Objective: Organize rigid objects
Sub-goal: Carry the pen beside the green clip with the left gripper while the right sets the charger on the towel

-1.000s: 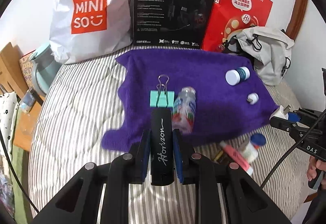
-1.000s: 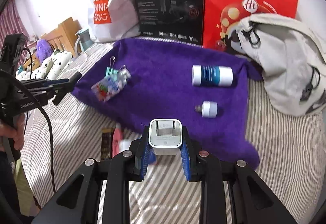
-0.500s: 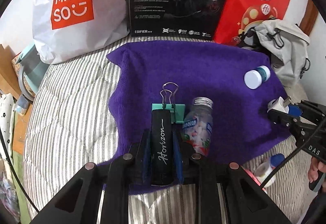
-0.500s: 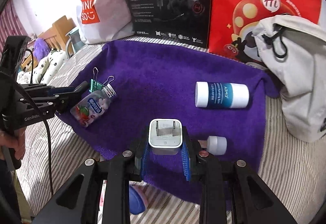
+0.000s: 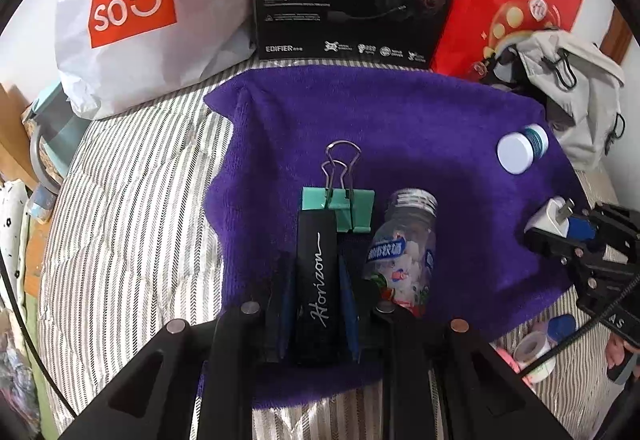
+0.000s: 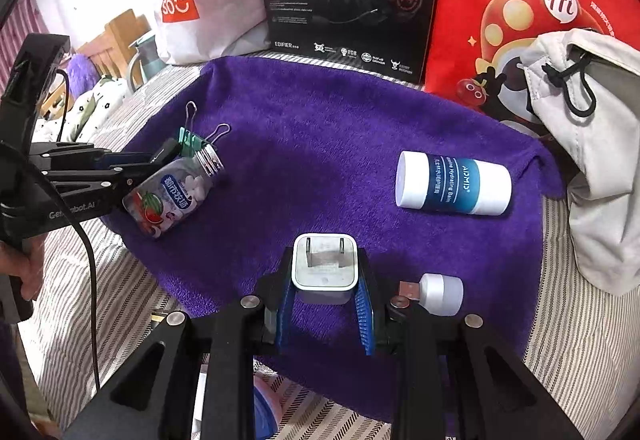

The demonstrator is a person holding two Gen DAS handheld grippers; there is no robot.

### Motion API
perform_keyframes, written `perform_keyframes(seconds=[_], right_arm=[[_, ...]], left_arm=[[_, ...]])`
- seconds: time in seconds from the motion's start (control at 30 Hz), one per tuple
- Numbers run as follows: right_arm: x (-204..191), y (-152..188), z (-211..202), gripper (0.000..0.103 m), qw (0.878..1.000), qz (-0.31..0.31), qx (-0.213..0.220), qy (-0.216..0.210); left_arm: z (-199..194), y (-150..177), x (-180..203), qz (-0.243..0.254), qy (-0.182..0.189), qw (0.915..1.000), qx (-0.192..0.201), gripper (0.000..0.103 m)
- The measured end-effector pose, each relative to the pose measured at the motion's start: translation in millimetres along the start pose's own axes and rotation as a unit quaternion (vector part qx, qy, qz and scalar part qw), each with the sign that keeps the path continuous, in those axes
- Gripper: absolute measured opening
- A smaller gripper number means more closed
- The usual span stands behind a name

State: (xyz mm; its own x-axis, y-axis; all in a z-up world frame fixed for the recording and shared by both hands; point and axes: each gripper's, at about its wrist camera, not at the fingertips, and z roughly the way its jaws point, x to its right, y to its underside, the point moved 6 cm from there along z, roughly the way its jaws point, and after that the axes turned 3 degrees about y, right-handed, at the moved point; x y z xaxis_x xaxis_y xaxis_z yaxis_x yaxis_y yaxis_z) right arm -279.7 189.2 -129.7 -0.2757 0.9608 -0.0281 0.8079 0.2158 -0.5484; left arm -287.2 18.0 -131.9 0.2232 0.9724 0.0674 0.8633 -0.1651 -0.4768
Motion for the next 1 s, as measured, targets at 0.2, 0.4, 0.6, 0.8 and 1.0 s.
perform_keyframes(seconds=[0.2, 0.4, 0.6, 0.8, 1.0], right_arm=[[-2.9, 0.1, 2.1, 0.027, 1.000, -0.005, -0.002, 0.003], [-2.6, 3.0, 10.1, 0.027, 1.000, -0.006, -0.009, 0.007], [-2.8, 4.5, 12.0, 0.027, 1.000, -0.012, -0.008, 0.008], [-2.3, 6.6, 11.4, 0.027, 0.999, -0.032, 0.001, -0.002], [-2.5, 6.6, 11.7, 0.027, 0.999, -0.045, -0.001, -0.006]], left_arm=[[1.5, -1.6, 0.0, 0.000, -0.002, 1.0000, -0.005, 0.021], [6.4, -6.7, -3.4, -0.004, 0.003, 1.0000, -0.005, 0.021], [9.4, -7.8, -4.1, -0.004, 0.005, 0.9999, -0.009, 0.021], [10.1, -6.4, -2.3, 0.001, -0.002, 1.0000, -0.003, 0.021], [10.6, -6.0, -0.5, 0.012, -0.002, 0.9999, -0.011, 0.021]])
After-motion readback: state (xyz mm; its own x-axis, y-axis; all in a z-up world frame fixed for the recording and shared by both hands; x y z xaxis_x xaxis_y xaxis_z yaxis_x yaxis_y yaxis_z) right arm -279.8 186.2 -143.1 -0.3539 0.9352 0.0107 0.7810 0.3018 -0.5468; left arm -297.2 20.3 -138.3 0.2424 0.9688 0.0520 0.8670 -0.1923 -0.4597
